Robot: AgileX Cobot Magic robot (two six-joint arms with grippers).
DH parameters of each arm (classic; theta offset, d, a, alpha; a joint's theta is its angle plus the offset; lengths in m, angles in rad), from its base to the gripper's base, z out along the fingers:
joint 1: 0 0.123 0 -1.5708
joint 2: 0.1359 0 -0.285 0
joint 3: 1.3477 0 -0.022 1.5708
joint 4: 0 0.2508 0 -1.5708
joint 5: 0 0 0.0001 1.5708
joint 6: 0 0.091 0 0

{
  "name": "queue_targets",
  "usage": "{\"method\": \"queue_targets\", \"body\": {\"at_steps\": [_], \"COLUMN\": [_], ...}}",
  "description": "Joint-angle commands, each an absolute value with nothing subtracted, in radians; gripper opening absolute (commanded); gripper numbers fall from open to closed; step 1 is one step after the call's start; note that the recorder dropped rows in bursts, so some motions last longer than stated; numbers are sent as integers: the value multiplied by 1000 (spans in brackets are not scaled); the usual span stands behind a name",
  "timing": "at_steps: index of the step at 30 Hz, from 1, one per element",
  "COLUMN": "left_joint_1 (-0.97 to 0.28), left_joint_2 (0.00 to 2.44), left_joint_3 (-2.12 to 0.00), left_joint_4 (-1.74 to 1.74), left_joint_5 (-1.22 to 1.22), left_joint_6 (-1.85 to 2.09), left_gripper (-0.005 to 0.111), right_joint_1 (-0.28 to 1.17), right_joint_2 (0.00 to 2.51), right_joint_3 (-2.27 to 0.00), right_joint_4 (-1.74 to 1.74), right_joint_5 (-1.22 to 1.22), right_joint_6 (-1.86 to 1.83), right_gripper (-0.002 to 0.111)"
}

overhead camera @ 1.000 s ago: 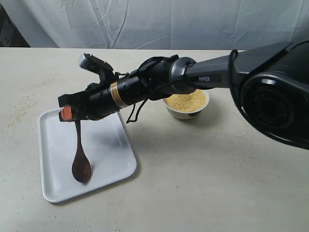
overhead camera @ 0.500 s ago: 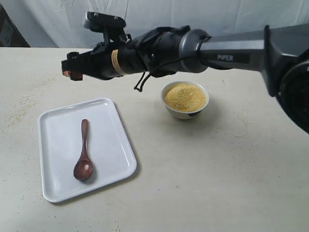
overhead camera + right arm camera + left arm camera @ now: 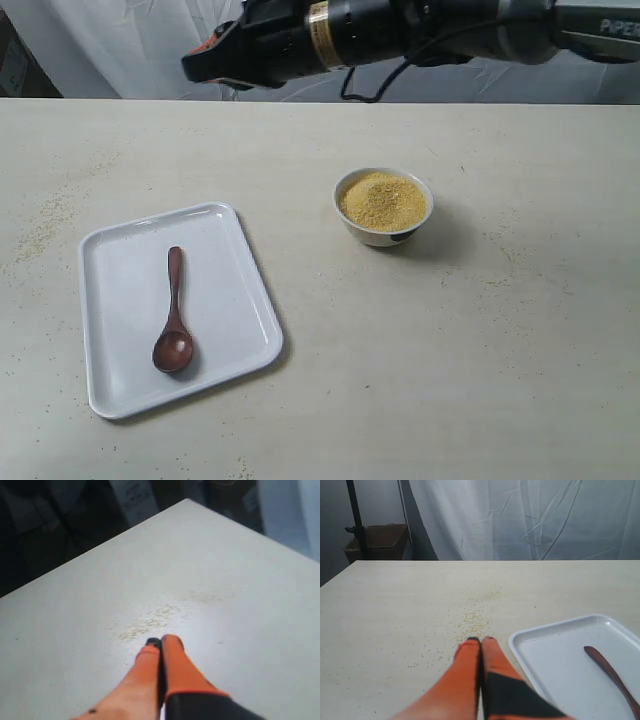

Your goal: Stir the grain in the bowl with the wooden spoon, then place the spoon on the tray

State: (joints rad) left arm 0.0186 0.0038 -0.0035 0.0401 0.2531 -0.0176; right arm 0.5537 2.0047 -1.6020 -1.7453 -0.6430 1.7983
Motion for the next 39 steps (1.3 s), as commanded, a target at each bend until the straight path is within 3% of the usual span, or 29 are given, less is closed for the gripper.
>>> {"method": "queue_targets", "body": {"at_steps": [1,5,9,13,15,17,21,24,30,39], "left_joint_1": [22,22,22,22,22,22,22,22,22,22], "left_joint_2": [0,0,0,0,0,0,0,0,0,0], "left_joint_3": [0,0,0,0,0,0,0,0,0,0], "left_joint_4": [42,42,42,42,42,42,42,42,42,42], "left_joint_5": [239,239,239,239,239,239,239,239,239,239], "left_joint_6": [-18,-18,-18,-18,-18,-18,-18,-18,-18,-18], "left_gripper": [0,0,0,0,0,0,0,0,0,0], "right_joint_1": [553,593,634,602,543,465,300,256,250,250], "right_joint_2": [1878,1745,1668,1679,1679,1668,1649,1597,1299,752], "right_joint_3": [-1480,-1301,-1156,-1133,-1133,-1133,-1133,-1131,-1069,-750], "right_joint_4": [-1744,-1744,-1744,-1674,-1502,-1158,-248,126,59,15], "right_joint_5": [-614,-458,228,975,1132,1113,996,954,760,464], "right_joint_6": [1796,1597,1304,1242,1153,954,187,-126,-130,-132], "right_gripper": [0,0,0,0,0,-1,-1,-1,-1,-1]}}
